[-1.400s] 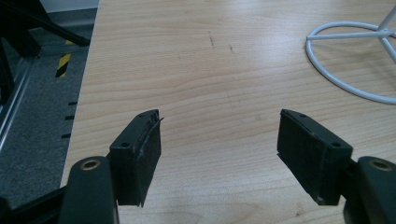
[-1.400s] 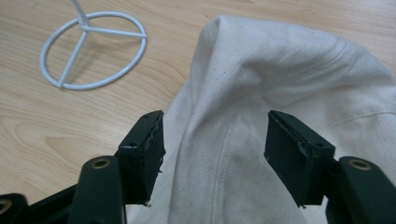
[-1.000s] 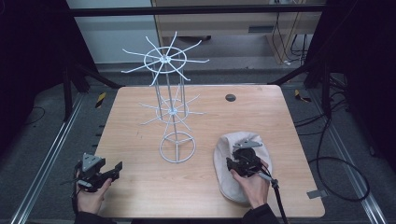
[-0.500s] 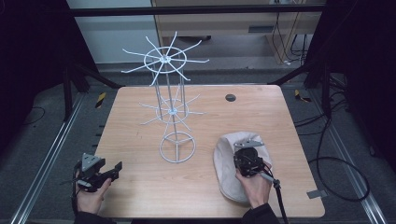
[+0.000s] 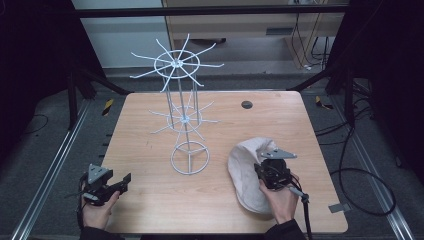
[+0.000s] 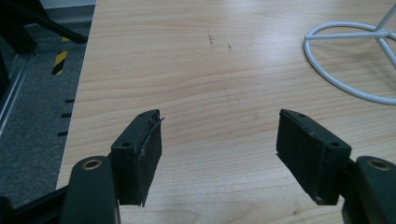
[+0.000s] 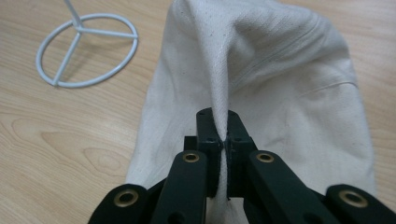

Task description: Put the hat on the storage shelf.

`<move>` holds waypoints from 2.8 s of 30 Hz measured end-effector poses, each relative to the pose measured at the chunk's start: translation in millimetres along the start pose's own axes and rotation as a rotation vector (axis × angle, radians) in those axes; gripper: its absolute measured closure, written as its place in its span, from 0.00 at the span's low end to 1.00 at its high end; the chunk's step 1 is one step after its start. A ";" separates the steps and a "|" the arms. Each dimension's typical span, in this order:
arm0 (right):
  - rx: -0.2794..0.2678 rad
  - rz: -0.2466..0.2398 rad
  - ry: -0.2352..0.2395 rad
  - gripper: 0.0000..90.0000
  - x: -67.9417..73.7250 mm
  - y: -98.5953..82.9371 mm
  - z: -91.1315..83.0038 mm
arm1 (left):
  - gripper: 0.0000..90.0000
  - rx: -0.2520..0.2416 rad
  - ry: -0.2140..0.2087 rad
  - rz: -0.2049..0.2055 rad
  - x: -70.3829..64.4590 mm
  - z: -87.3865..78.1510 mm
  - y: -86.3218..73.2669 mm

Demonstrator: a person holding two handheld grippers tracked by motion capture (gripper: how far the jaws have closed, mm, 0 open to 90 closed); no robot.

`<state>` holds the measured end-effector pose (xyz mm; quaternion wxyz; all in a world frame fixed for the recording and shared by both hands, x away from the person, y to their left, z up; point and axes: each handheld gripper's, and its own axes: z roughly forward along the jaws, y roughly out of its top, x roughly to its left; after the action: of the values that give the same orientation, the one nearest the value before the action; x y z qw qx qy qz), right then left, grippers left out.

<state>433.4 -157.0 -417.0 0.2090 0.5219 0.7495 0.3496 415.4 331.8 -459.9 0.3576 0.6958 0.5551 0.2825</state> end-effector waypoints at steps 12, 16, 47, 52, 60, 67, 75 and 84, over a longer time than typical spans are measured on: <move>-0.144 -0.002 0.015 0.98 -18.7 1.9 -29.4 | 0.35 0.000 0.000 0.000 -0.2 0.3 -0.5; -0.194 0.007 0.015 0.98 -24.3 2.4 -40.3 | 0.35 0.000 -0.001 0.000 0.0 0.6 -0.4; -0.456 -0.053 0.039 0.98 -33.0 18.0 -84.5 | 0.33 0.000 -0.004 0.007 -1.4 1.8 -0.5; -0.482 -0.059 0.041 0.98 -31.1 22.9 -87.7 | 0.33 0.002 -0.006 0.005 -1.2 2.6 -0.8; -0.545 -0.086 0.068 0.99 -22.9 35.6 -97.3 | 0.32 -0.001 -0.001 0.000 -0.5 2.2 -0.9; -0.620 -0.088 0.084 0.99 -25.1 44.1 -110.6 | 0.32 0.001 0.002 0.003 -0.6 2.4 -1.0; -0.677 -0.108 0.085 0.99 -25.2 48.3 -122.0 | 0.32 -0.001 0.002 0.000 -0.4 2.3 -1.0; -0.748 -0.126 0.094 0.99 -23.1 52.4 -133.5 | 0.32 -0.003 0.002 0.000 -0.4 2.4 -1.0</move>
<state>384.7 -208.3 -290.1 0.3714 0.3459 0.6094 0.6091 416.7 331.1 -462.1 0.3581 0.6950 0.5549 0.2840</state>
